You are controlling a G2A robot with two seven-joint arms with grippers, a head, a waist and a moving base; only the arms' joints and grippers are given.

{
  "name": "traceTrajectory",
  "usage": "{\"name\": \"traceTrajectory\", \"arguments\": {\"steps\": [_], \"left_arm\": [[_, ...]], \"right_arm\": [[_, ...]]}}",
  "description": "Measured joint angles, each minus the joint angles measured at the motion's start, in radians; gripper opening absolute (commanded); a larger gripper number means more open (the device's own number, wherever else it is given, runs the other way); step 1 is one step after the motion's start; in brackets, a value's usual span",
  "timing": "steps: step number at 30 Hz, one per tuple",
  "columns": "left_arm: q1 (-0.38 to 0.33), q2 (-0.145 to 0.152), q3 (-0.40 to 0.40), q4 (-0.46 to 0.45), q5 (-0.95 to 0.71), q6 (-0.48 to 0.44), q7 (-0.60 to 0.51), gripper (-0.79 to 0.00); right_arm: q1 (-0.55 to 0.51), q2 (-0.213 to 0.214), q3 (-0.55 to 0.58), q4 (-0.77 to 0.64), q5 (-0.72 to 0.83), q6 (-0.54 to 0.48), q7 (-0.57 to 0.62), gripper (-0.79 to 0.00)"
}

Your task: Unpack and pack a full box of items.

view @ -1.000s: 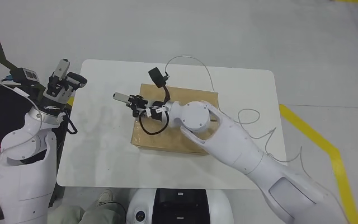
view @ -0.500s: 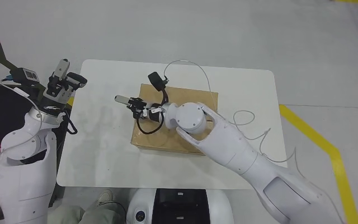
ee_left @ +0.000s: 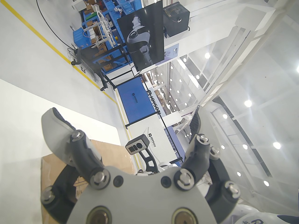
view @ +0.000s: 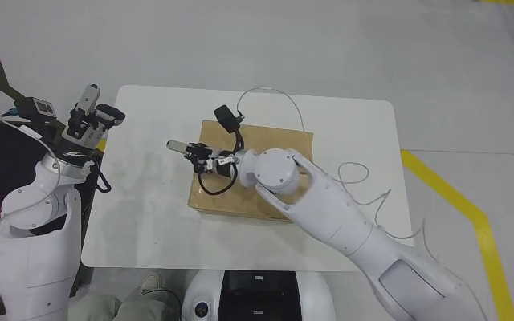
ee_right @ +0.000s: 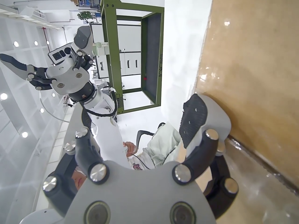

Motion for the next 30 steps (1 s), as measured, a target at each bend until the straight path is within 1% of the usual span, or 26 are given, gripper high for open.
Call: {"name": "traceTrajectory", "arguments": {"steps": [5,14,21,30], "left_arm": [[0.0,0.0,0.0,0.0,0.0,0.0,0.0,0.0],[0.0,0.0,0.0,0.0,0.0,0.0,0.0,0.0],[0.0,0.0,0.0,0.0,0.0,0.0,0.0,0.0],[0.0,0.0,0.0,0.0,0.0,0.0,0.0,0.0]], "right_arm": [[-0.033,0.013,0.038,-0.031,-0.041,0.025,0.001,0.0],[-0.097,0.044,0.106,-0.122,-0.121,0.078,0.039,0.0],[-0.139,0.066,0.15,-0.189,-0.185,0.148,0.079,0.0],[-0.223,0.104,0.227,-0.295,-0.282,0.242,0.115,0.0]]}}
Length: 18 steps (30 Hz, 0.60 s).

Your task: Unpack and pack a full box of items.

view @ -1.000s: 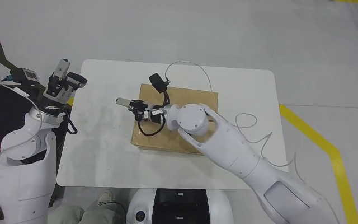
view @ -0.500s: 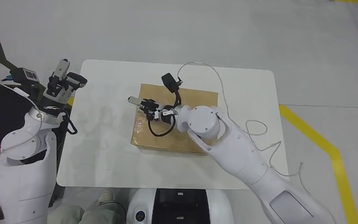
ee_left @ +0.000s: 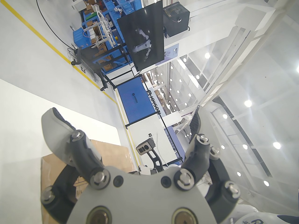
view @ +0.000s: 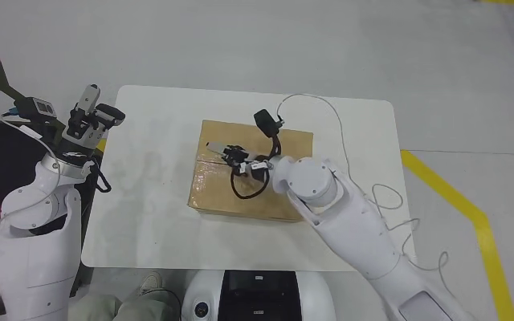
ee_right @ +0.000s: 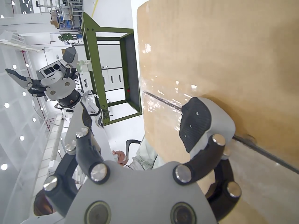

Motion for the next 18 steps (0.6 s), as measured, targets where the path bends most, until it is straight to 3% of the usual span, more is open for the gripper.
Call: {"name": "traceTrajectory", "arguments": {"steps": [18], "left_arm": [[0.0,0.0,0.0,0.0,0.0,0.0,0.0,0.0]], "right_arm": [[-0.173,0.067,0.189,-0.194,-0.152,0.158,0.019,0.0]]}}
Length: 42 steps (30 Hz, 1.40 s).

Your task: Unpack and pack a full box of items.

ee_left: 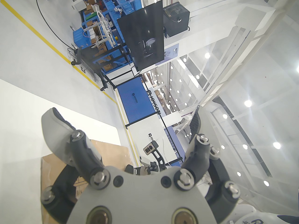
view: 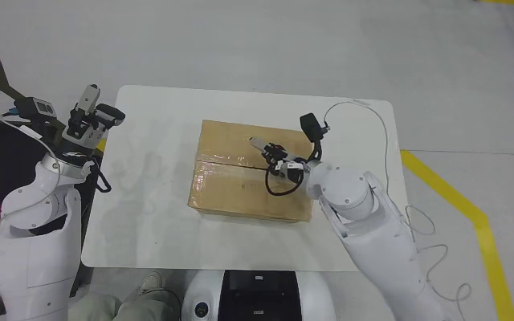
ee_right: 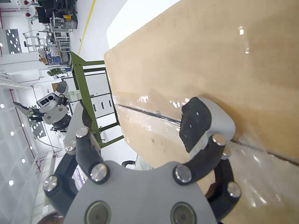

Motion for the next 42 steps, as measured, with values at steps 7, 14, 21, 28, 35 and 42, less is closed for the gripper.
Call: {"name": "traceTrajectory", "arguments": {"steps": [7,14,21,28,35,42], "left_arm": [[0.0,0.0,0.0,0.0,0.0,0.0,0.0,0.0],[0.0,0.0,0.0,0.0,0.0,0.0,0.0,0.0],[0.0,0.0,0.0,0.0,0.0,0.0,0.0,0.0],[0.0,0.0,0.0,0.0,0.0,0.0,0.0,0.0],[0.0,0.0,0.0,0.0,0.0,0.0,0.0,0.0],[0.0,0.0,0.0,0.0,0.0,0.0,0.0,0.0]], "right_arm": [[-0.073,0.017,0.08,-0.07,-0.01,0.04,-0.027,0.0],[-0.134,0.034,0.135,-0.111,-0.044,0.067,-0.027,0.0],[-0.194,0.043,0.193,-0.141,-0.031,0.064,-0.065,0.0],[-0.236,0.051,0.255,-0.145,-0.006,0.05,-0.085,0.0],[-0.263,0.06,0.301,-0.139,0.009,0.035,-0.076,0.0],[-0.322,0.066,0.362,-0.156,0.044,-0.01,-0.116,0.0]]}}
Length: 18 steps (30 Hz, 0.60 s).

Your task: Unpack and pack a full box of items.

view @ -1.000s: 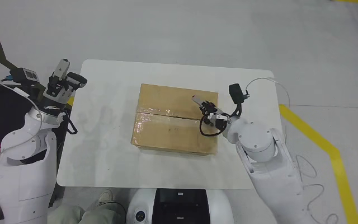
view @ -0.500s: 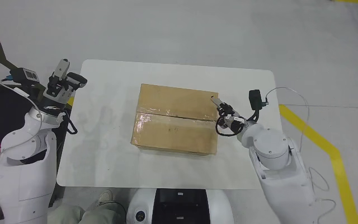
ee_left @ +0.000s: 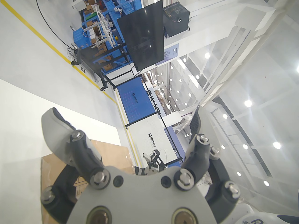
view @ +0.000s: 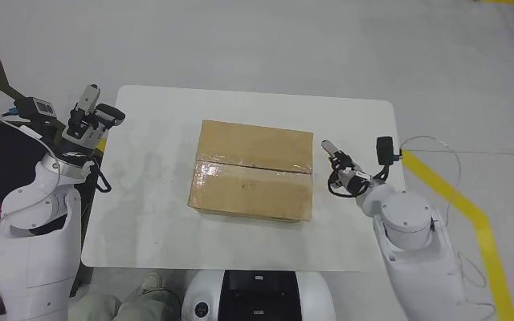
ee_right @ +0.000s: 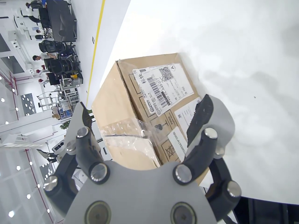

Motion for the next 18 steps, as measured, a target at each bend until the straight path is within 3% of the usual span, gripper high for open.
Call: {"name": "traceTrajectory", "arguments": {"steps": [10,18], "left_arm": [[0.0,0.0,0.0,0.0,0.0,0.0,0.0,0.0],[0.0,0.0,0.0,0.0,0.0,0.0,0.0,0.0]], "right_arm": [[-0.089,0.006,0.074,-0.044,0.056,-0.159,-0.044,0.0],[-0.058,0.01,0.046,-0.052,0.082,-0.297,0.004,0.0]]}}
